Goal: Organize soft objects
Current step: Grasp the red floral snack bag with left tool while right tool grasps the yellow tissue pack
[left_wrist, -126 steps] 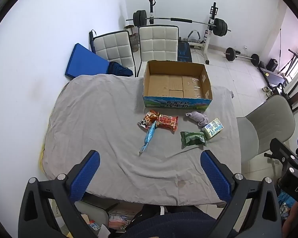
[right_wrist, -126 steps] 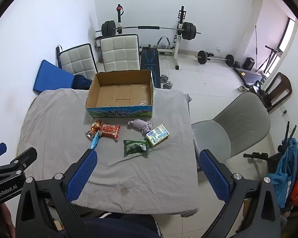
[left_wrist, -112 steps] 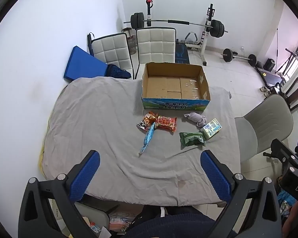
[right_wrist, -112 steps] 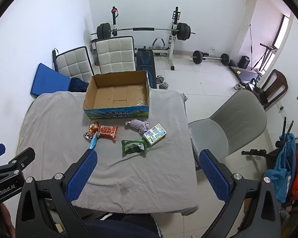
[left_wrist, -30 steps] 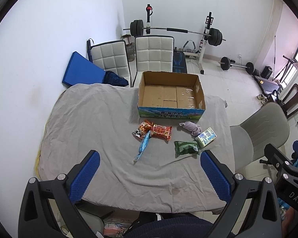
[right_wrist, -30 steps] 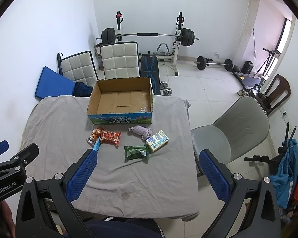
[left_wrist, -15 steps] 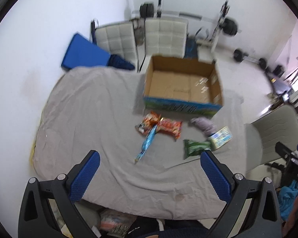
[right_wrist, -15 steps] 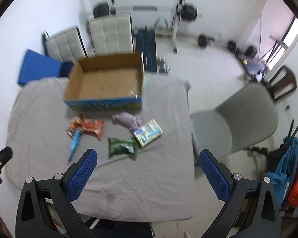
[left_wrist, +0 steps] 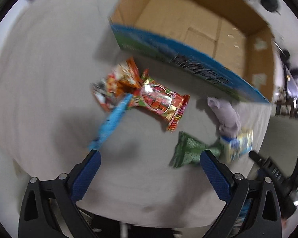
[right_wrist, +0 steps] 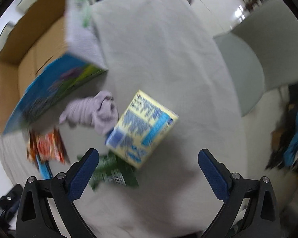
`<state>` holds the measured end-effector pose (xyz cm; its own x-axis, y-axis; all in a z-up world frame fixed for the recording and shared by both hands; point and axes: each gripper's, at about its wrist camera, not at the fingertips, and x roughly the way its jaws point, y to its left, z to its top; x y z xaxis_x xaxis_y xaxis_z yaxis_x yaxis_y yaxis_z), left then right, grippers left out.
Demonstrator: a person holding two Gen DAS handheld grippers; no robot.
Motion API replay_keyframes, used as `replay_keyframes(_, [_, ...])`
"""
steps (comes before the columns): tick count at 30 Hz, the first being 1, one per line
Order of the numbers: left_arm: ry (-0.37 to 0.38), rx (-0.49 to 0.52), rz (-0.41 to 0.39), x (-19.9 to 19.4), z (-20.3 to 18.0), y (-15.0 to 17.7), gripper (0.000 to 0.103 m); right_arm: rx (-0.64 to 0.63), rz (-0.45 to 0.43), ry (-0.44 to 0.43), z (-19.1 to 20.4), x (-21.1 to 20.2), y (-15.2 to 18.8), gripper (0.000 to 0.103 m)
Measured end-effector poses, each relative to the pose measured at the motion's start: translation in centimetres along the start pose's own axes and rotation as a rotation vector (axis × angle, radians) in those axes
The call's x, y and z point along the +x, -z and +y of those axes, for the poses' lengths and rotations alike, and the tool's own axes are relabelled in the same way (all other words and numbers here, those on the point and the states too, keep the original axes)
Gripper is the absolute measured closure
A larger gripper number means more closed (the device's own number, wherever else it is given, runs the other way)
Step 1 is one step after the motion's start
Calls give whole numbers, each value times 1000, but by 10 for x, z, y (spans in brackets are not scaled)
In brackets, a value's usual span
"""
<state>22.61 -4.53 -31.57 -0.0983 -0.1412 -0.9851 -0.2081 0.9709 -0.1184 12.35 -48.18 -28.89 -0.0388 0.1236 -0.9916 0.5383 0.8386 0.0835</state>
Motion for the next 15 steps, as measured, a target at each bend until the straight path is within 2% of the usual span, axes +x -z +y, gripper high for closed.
replay_keyframes(4, [45, -123, 43, 44, -1, -32, 2, 53, 9, -19, 0, 26, -11, 10])
replay_keyframes(6, [53, -166, 62, 60, -1, -42, 2, 52, 11, -21, 1, 34, -14, 22])
replay_keyframes(10, [84, -277, 93, 85, 6, -54, 2, 72, 14, -19, -2, 42, -18, 23])
replay_keyframes(12, [80, -312, 90, 91, 7, -58, 2, 80, 15, -24, -5, 46, -19, 23])
replay_keyframes(15, [35, -328, 67, 97, 6, -62, 2, 72, 31, -34, -5, 53, -24, 23])
